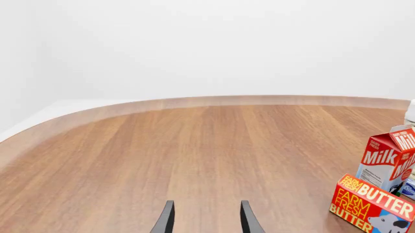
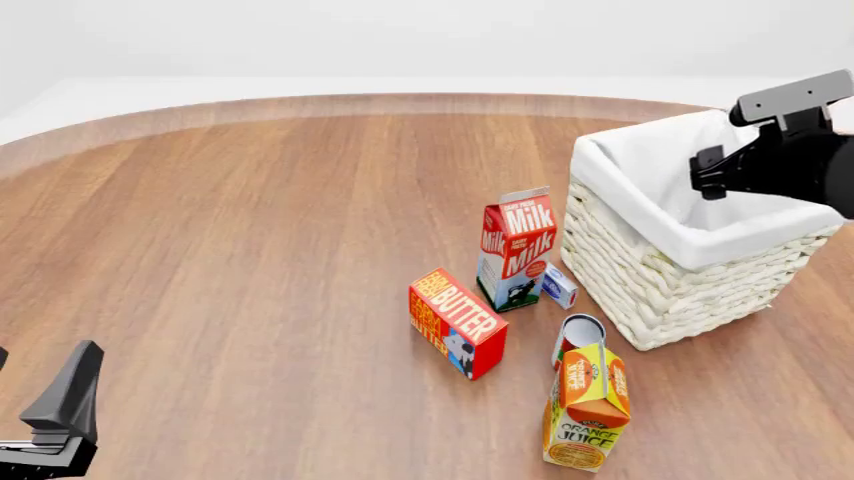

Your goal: Pick up the alphabet soup, and put it in the basket.

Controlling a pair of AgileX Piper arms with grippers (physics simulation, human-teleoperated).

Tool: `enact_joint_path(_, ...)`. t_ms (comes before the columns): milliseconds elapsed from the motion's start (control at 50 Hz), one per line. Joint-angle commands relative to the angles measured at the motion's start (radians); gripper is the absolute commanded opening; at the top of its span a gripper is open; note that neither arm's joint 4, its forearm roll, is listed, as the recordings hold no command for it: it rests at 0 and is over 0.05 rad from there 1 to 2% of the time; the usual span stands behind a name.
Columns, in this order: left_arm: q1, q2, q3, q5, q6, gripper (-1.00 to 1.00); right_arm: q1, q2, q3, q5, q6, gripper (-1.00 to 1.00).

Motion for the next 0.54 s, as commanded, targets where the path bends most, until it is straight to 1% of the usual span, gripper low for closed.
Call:
enact_joint_path(20,0.0,0.0,0.0,0.0,0.0,1.0,0.01,-0.06,0.032,-0.005,0.011,1.0)
enact_joint_path(180,0.0,0.0,0.0,0.0,0.0,1.0,0.013,-0.111,0.08,-0.022,0.028,1.0)
enact_joint_path(200,0.0,0.0,0.0,0.0,0.0,1.0,0.015,-0.117,0.086,-0.025,0.027,1.0)
enact_joint_path(240,0.0,0.0,0.0,0.0,0.0,1.0,0.01,-0.129,0.102,-0.037,-0.002,1.0)
enact_joint_path(320,0.0,0.0,0.0,0.0,0.0,1.0,0.007,-0.176,0.118,-0.031,0.012,1.0)
enact_joint_path(540,0.0,0.0,0.0,0.0,0.0,1.0,0.019,-0.246,0.191,-0.055,0.014,1.0)
